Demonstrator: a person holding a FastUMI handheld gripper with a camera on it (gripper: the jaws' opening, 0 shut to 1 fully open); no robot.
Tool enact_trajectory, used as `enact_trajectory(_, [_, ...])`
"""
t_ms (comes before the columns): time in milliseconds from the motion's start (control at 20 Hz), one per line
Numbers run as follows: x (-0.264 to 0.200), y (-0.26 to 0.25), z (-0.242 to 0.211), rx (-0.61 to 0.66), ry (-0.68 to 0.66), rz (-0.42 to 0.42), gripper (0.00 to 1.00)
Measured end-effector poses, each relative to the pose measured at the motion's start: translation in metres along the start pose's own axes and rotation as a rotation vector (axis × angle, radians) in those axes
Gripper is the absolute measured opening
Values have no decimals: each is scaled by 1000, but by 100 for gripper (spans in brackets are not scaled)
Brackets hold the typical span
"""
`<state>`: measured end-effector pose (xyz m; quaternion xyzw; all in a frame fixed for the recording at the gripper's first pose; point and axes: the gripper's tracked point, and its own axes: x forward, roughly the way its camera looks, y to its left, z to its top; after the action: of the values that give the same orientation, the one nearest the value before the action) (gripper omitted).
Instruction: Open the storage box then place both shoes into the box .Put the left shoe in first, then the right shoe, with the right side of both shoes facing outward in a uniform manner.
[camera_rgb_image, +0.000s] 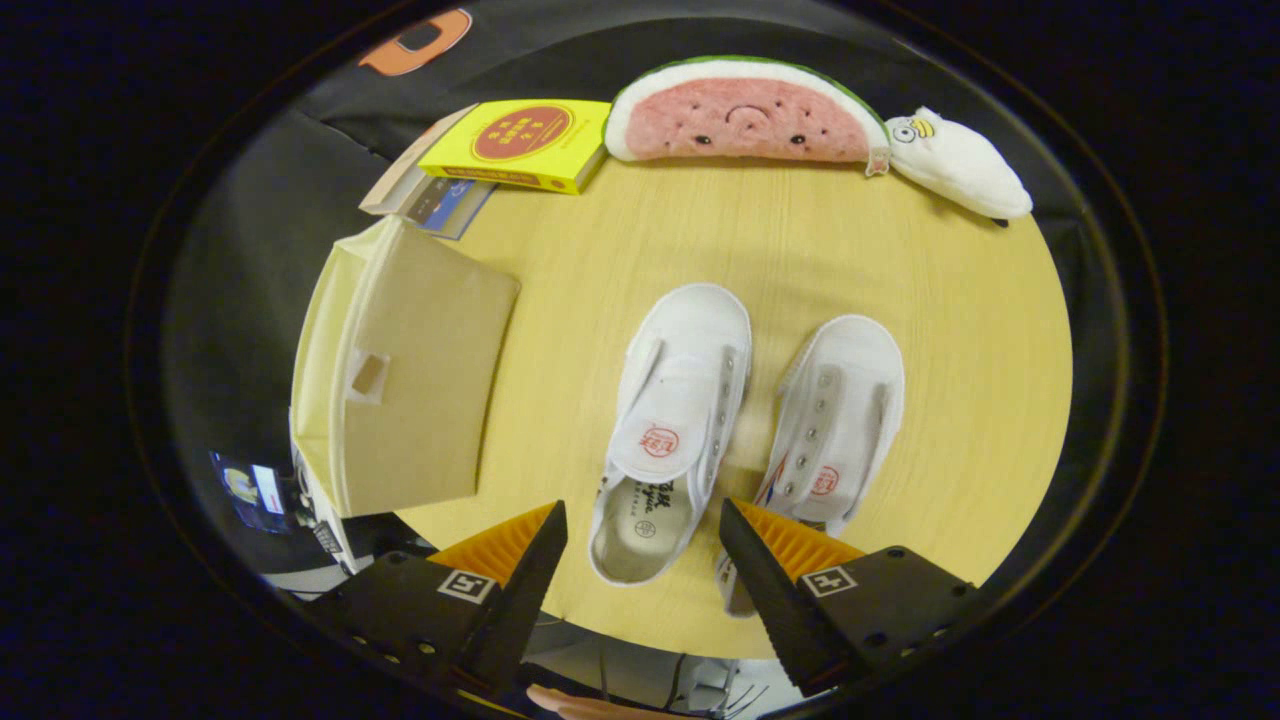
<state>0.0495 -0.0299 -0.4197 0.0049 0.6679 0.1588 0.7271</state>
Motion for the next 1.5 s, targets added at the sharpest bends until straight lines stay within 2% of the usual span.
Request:
enact_trajectory(150, [17,-21,4,-6,-8,-90,90])
enact_trajectory(300, [26,-21,14,25,-35,-96,71])
enact_trajectory(450, [36,-21,18,54,-55,-98,66])
enact_trajectory(600, [51,-24,17,101,-31,-90,37])
enact_trajectory(750, [62,-25,26,150,-39,-83,23])
enact_trajectory(900, [69,-25,31,166,-55,-90,25])
enact_trajectory(950, [72,-32,31,162,-44,-121,17])
enact_trajectory(1000, [75,-30,27,179,-42,-112,8])
enact_trajectory(1100, [70,-32,30,194,-50,-87,9])
enact_trajectory(1250, [67,-31,24,211,-62,-70,1])
enact_trajectory(1400, [57,-25,11,210,-52,-63,1])
enact_trajectory(1500, [42,-14,9,241,-39,-11,1])
